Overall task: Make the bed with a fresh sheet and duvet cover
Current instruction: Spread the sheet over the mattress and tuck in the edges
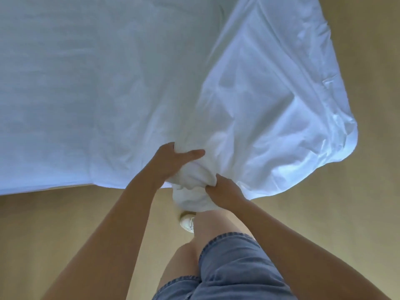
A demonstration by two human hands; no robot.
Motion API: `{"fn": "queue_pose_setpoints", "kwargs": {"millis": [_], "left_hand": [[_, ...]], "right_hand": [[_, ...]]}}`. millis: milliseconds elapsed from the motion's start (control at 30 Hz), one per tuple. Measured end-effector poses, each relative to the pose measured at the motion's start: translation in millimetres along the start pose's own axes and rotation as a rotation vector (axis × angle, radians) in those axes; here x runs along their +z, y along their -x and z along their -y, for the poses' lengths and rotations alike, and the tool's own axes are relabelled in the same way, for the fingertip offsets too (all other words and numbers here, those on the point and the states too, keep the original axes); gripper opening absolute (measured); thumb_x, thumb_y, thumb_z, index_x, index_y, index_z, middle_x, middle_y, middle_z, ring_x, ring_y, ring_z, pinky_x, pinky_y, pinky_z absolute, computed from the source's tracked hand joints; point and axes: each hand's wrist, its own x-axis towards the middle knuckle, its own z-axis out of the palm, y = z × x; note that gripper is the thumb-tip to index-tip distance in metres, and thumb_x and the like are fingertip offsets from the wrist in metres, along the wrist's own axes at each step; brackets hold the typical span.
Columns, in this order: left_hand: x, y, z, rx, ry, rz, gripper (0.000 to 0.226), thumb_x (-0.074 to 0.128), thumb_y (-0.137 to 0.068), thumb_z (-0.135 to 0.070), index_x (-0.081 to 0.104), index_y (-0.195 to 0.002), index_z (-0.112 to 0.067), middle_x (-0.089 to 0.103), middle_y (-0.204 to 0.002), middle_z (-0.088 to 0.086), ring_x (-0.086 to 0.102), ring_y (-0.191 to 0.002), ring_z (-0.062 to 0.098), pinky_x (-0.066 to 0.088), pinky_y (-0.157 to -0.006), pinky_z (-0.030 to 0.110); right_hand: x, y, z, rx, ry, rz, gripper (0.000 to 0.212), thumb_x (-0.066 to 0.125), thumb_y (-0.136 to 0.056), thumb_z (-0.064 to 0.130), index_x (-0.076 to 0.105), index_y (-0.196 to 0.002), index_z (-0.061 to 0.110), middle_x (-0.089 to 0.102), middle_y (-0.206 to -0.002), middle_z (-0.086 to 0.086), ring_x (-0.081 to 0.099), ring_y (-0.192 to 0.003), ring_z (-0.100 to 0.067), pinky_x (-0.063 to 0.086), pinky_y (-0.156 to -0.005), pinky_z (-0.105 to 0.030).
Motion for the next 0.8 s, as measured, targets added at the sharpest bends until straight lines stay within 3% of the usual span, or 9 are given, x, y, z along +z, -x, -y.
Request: {"fn": "queue_pose_setpoints", "kwargs": {"millis": [133, 300, 433, 500, 567, 633, 700, 767, 800], "left_hand": [[13.5, -7.3, 48.3, -0.281, 0.084, 0.303, 0.039, 0.071, -0.075, -0.048, 0.068, -0.098, -0.016, 0.071, -0.093, 0.006, 0.066, -0.091, 0.021, 0.051, -0.088, 0.035], [-10.4, -30.0, 61.0, -0.252, 0.193, -0.053, 0.015, 0.058, -0.083, -0.009, 0.059, -0.068, -0.009, 0.054, -0.063, 0.009, 0.054, -0.054, 0.019, 0.042, -0.053, 0.023], [-44.9, -25.4, 50.6, -0.250, 0.244, 0.108, 0.023, 0.058, -0.091, -0.031, 0.069, -0.092, -0.011, 0.073, -0.079, 0.003, 0.067, -0.079, 0.023, 0.050, -0.065, 0.027], [-59.6, -21.4, 38.1, -0.270, 0.203, 0.298, 0.046, 0.060, -0.075, -0.056, 0.070, -0.101, -0.020, 0.074, -0.096, -0.001, 0.068, -0.095, 0.019, 0.051, -0.081, 0.032], [-73.3, -20.1, 25.7, -0.282, 0.103, 0.377, 0.045, 0.064, -0.070, -0.054, 0.072, -0.096, -0.018, 0.074, -0.098, 0.003, 0.069, -0.095, 0.020, 0.051, -0.086, 0.033], [-86.5, -26.9, 19.7, -0.262, -0.062, 0.290, 0.040, 0.077, -0.068, -0.042, 0.074, -0.089, -0.008, 0.074, -0.090, 0.011, 0.069, -0.089, 0.028, 0.051, -0.081, 0.036], [-101.8, -40.7, 25.6, -0.229, -0.200, 0.101, 0.044, 0.081, -0.064, -0.036, 0.071, -0.087, 0.000, 0.069, -0.077, 0.013, 0.066, -0.070, 0.028, 0.049, -0.064, 0.031], [-117.4, -51.7, 37.2, -0.178, -0.347, -0.031, 0.046, 0.082, -0.066, -0.034, 0.065, -0.095, -0.002, 0.065, -0.084, 0.010, 0.063, -0.070, 0.024, 0.049, -0.061, 0.029], [-124.4, -53.7, 42.4, -0.179, -0.475, -0.047, 0.057, 0.083, -0.063, -0.039, 0.062, -0.103, -0.004, 0.065, -0.093, 0.008, 0.064, -0.079, 0.024, 0.051, -0.067, 0.033]], "right_hand": [[27.6, 13.3, 34.7, -0.227, -0.117, -0.042, 0.030, 0.040, -0.095, 0.019, 0.053, -0.121, 0.009, 0.064, -0.106, -0.010, 0.062, -0.097, -0.027, 0.050, -0.084, -0.038], [68.7, 13.6, 39.1, -0.249, -0.594, -0.130, 0.028, 0.060, -0.082, 0.027, 0.055, -0.109, 0.022, 0.059, -0.107, -0.004, 0.056, -0.101, -0.020, 0.048, -0.089, -0.035], [56.5, -19.9, 40.0, 0.017, -0.825, -0.482, 0.043, 0.052, -0.074, 0.050, 0.047, -0.110, 0.026, 0.049, -0.116, 0.007, 0.047, -0.108, -0.010, 0.040, -0.096, -0.030], [48.6, -46.2, 48.2, 0.180, -0.957, -0.359, 0.065, 0.051, -0.076, 0.061, 0.043, -0.127, 0.021, 0.046, -0.128, 0.003, 0.044, -0.120, -0.015, 0.036, -0.103, -0.035], [54.7, -64.1, 64.2, 0.265, -1.151, -0.090, 0.081, 0.050, -0.070, 0.077, 0.048, -0.126, 0.018, 0.057, -0.121, -0.004, 0.055, -0.111, -0.020, 0.043, -0.097, -0.035], [71.6, -63.9, 87.0, 0.300, -1.148, 0.165, 0.067, 0.035, -0.083, 0.075, 0.058, -0.111, 0.018, 0.066, -0.101, -0.003, 0.062, -0.090, -0.016, 0.050, -0.084, -0.025], [97.8, -58.5, 114.7, 0.266, -1.031, 0.351, 0.064, 0.027, -0.092, 0.066, 0.051, -0.129, 0.019, 0.059, -0.115, -0.002, 0.057, -0.107, -0.018, 0.045, -0.097, -0.028], [122.5, -44.5, 138.0, 0.367, -0.945, 0.334, 0.079, 0.042, -0.071, 0.086, 0.052, -0.130, 0.034, 0.062, -0.123, 0.001, 0.058, -0.113, -0.023, 0.045, -0.099, -0.043], [129.2, -42.1, 147.5, 0.371, -0.988, 0.303, 0.066, 0.046, -0.072, 0.083, 0.061, -0.114, 0.035, 0.068, -0.110, 0.002, 0.064, -0.102, -0.022, 0.050, -0.090, -0.043]]}}
